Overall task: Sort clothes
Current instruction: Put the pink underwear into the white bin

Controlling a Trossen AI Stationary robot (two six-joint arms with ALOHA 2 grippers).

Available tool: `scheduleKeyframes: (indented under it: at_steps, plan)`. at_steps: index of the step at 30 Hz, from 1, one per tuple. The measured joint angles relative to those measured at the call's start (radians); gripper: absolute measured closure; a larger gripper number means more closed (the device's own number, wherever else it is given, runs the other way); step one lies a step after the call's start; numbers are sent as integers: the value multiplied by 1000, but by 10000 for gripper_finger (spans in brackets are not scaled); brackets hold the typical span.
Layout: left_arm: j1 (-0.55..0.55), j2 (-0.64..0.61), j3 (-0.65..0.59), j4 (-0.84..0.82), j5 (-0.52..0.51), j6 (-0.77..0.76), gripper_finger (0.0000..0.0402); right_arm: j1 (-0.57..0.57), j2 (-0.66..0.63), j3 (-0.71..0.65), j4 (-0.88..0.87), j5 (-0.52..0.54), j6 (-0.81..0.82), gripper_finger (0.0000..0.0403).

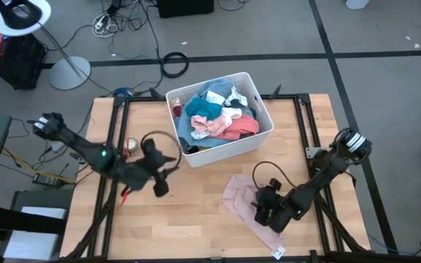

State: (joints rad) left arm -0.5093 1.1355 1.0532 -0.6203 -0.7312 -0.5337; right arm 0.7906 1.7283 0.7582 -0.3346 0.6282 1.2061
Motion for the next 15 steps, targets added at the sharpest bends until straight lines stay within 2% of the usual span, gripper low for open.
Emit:
scheduleKeyframes:
  at_steps: [3,5,7,10,11,15]
  plan:
    - [-71,0,-65,26,-70,-46,257,-21,30,1,62,16,-43,179]
    - [-105,0,-102,51,-115,-78,257,-38,30,-1,91,15,-80,203]
    - [-125,0,-131,54,-143,-107,257,-54,8,-2,101,13,-120,254]
    - [-144,0,-167,56,-151,-149,257,-82,-48,-7,65,-42,-197,362]
    - [-146,0,-178,60,-155,-154,257,-91,-78,-8,43,-53,-219,380]
    - [-145,0,-236,121,-158,-155,257,-126,-232,-7,-62,-53,-216,392]
